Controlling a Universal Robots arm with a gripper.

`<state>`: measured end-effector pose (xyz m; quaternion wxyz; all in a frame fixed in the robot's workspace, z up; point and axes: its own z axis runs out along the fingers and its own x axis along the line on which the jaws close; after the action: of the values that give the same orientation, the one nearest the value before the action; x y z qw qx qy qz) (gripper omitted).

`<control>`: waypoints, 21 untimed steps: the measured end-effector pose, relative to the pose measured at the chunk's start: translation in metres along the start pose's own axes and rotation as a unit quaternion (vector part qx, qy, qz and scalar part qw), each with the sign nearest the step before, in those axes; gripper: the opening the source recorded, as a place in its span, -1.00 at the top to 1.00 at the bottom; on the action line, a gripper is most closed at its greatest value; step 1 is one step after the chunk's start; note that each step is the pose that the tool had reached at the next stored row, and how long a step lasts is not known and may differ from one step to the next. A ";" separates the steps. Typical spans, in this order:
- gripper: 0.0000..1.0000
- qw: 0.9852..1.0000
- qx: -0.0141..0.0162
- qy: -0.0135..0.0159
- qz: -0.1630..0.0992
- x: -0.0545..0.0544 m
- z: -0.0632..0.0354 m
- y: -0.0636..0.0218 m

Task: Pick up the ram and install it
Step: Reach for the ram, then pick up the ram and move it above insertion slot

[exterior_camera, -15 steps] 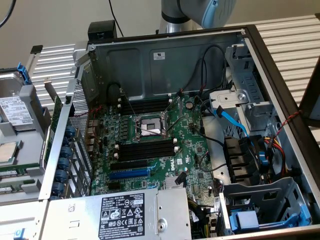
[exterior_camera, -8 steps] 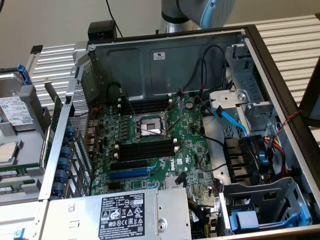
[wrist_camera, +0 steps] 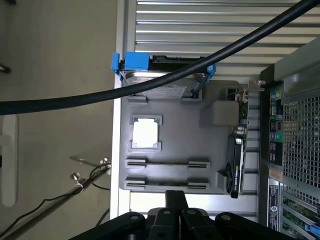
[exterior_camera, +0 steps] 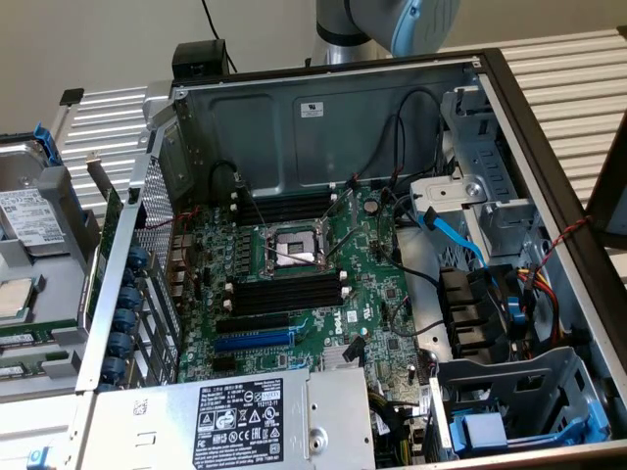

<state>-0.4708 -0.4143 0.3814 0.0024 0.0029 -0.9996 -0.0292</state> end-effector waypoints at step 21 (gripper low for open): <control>0.79 0.998 0.000 0.002 -0.065 0.001 0.0001 0.0000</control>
<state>-0.4719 -0.4143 0.3813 0.0028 0.0681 -0.9973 -0.0291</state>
